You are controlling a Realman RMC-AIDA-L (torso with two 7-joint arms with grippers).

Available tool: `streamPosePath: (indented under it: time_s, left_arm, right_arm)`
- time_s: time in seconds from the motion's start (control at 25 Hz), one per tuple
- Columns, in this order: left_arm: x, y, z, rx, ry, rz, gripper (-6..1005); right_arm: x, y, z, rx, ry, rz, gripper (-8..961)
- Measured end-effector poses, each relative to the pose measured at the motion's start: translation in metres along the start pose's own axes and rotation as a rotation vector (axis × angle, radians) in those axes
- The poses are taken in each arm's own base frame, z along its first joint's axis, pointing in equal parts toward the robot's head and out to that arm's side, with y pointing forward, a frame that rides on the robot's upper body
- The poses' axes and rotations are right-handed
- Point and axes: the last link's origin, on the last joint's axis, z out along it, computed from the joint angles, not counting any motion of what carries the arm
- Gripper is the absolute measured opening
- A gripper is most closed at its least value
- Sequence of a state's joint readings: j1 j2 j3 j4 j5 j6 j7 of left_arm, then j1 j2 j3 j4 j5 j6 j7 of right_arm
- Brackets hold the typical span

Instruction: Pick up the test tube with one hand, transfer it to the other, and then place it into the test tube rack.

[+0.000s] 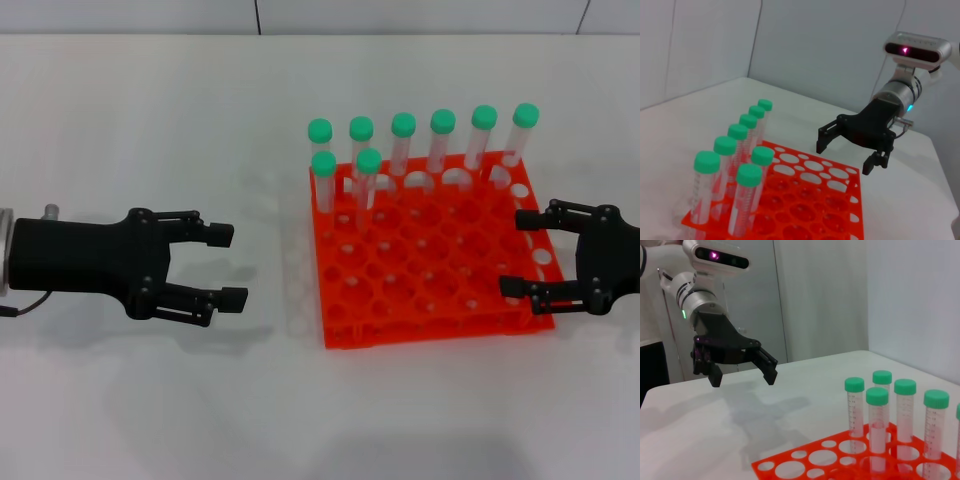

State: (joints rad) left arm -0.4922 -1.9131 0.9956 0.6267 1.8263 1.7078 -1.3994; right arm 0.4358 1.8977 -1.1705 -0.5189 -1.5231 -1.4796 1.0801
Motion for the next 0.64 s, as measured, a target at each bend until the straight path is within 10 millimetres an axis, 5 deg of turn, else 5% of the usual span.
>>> streamPosePath:
  time_s: [0.64]
  left_arm:
    - [0.0004,-0.0028,-0.0002,0.012,-0.014,0.002,886]
  right_arm:
    - [0.0022,-0.0004,-0.0013,0.012,0.005,0.004,869]
